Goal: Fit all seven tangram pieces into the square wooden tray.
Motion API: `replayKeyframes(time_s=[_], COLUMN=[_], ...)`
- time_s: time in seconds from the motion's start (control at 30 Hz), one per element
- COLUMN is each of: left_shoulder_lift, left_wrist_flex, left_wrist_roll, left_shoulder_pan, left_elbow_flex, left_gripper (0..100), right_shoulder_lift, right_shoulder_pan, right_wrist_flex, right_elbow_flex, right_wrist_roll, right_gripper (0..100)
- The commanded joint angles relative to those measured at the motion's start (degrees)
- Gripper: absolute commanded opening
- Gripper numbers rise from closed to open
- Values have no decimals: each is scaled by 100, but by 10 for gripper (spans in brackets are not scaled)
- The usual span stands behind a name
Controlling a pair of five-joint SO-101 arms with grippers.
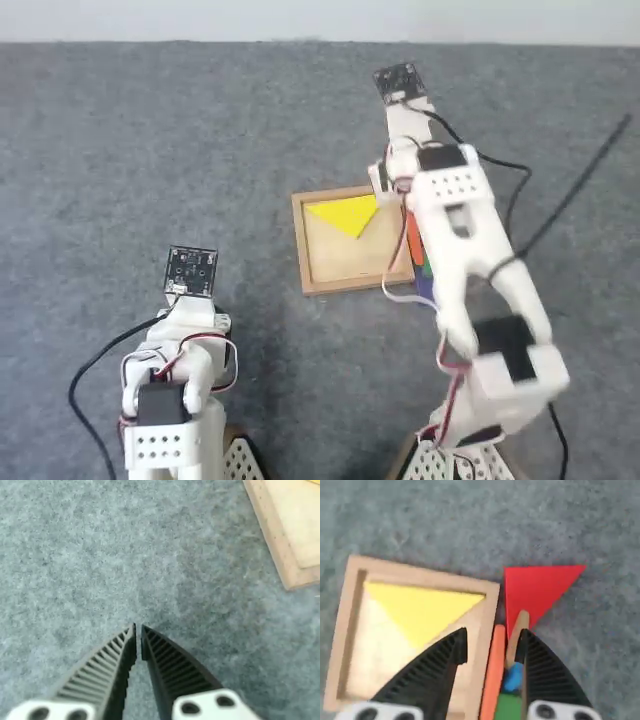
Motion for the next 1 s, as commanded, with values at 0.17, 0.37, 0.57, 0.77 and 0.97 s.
replayKeyframes(time_s=[0.17,0.37,0.57,0.77,0.97], left_shoulder_lift=[-97,-97,-97,-97,-97], left_wrist_flex=[18,18,18,18,18], left_wrist_roll=[0,0,0,0,0], left_shoulder_pan=[9,9,9,9,9], left_elbow_flex=[-66,-66,-66,-66,-66], left_gripper=[21,21,21,21,21], right_shoulder_lift=[1895,2993,4040,4655,5007], right_shoulder_pan=[374,356,295,286,400], right_wrist_flex=[321,1235,1314,1552,1771], right_elbow_flex=[-2664,-4264,-5345,-5908,-6295], right_wrist_roll=[-1240,-1327,-1363,-1363,-1363], right_gripper=[215,314,317,317,314])
